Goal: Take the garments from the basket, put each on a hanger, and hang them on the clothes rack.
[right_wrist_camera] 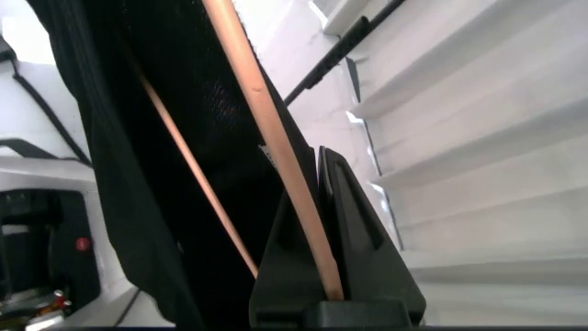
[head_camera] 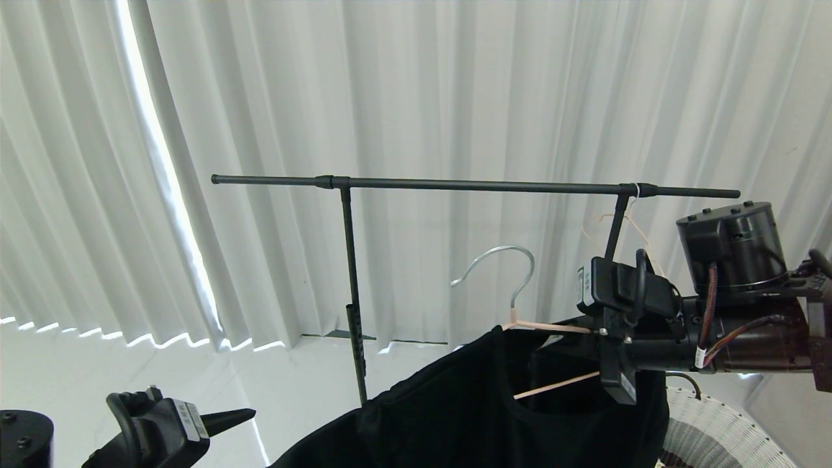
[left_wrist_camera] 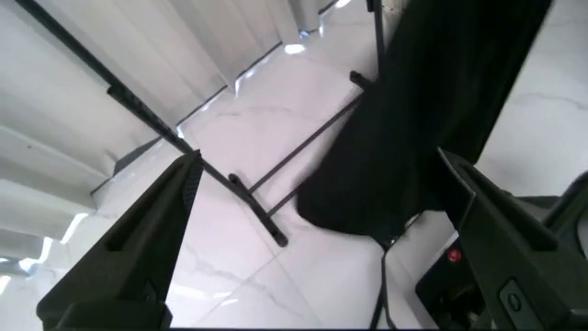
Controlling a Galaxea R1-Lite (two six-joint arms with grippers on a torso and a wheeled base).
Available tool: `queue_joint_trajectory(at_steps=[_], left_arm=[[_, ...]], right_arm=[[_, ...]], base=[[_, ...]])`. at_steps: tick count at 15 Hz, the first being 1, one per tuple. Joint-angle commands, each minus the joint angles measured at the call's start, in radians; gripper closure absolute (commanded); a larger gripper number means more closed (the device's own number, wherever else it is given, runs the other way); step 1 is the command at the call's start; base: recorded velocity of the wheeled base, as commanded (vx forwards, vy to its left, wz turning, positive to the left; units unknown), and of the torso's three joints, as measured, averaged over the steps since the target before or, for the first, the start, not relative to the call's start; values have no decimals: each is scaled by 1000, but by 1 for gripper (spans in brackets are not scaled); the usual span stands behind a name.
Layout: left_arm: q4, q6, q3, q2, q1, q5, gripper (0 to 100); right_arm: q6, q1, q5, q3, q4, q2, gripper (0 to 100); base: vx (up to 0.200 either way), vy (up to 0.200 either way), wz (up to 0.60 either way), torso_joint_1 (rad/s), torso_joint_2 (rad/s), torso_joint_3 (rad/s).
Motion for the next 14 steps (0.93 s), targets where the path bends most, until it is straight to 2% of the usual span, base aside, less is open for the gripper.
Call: queue_joint_trajectory(at_steps=[1,2,8,9,14], left_arm=[[0,3,-9,42,3,-6,0],[0,4,-10,57,3,-33,0],[0,3,-7,60,2,-39,0],[0,3,-9,61,2,-40,100],[0,0,-15,83,5,-36,100]], right_arm=[[-2,4,1,0,0,-5,100],[0,4,-1,-3,0,-5,100],[0,13,-1,-3,0,-9,100],[0,13,-1,-3,0,-11,100],[1,13,-3,-1,-1,-11,100]], base=[[0,0,0,0,0,0],[0,0,0,0,0,0],[0,0,0,0,0,0],[0,0,0,0,0,0],[0,0,0,0,0,0]])
